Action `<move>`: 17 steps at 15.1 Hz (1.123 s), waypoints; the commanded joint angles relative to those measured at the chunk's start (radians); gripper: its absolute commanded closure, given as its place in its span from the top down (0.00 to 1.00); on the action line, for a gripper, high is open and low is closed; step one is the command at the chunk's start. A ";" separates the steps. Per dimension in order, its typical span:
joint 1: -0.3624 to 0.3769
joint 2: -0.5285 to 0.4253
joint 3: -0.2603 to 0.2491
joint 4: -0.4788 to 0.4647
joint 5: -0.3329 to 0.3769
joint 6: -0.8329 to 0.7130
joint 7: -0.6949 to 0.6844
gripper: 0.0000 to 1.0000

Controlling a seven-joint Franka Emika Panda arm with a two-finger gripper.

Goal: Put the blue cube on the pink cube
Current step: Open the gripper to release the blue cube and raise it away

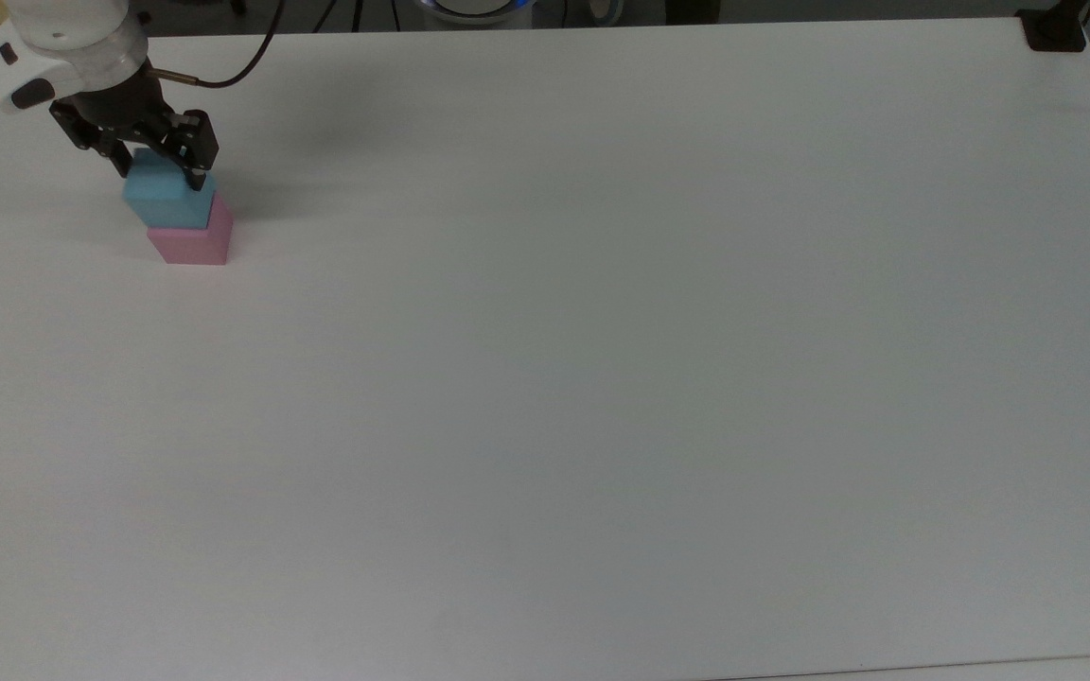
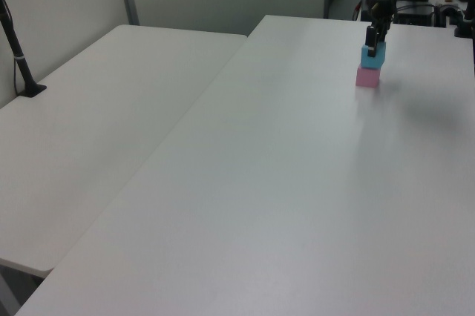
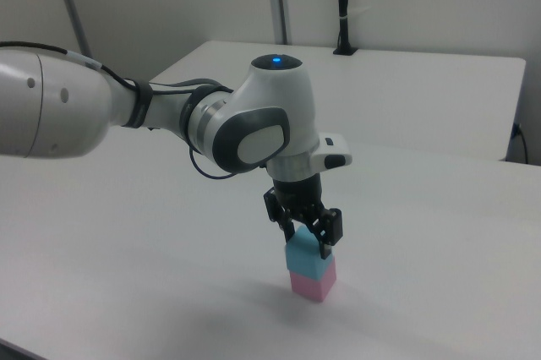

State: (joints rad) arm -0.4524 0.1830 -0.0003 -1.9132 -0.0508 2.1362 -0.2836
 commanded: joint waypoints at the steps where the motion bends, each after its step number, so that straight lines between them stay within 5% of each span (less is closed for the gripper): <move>1: 0.004 -0.023 0.002 -0.029 -0.018 0.022 0.040 1.00; 5: 0.004 -0.045 0.002 -0.006 -0.017 -0.033 0.052 1.00; 9: 0.014 -0.125 0.017 0.175 -0.003 -0.328 0.079 1.00; 14: 0.182 -0.204 -0.009 0.243 -0.004 -0.441 0.256 1.00; 17: 0.392 -0.261 -0.159 0.238 -0.001 -0.447 0.288 1.00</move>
State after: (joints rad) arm -0.2536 -0.0229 -0.0106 -1.6630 -0.0497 1.7122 -0.0407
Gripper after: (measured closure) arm 0.000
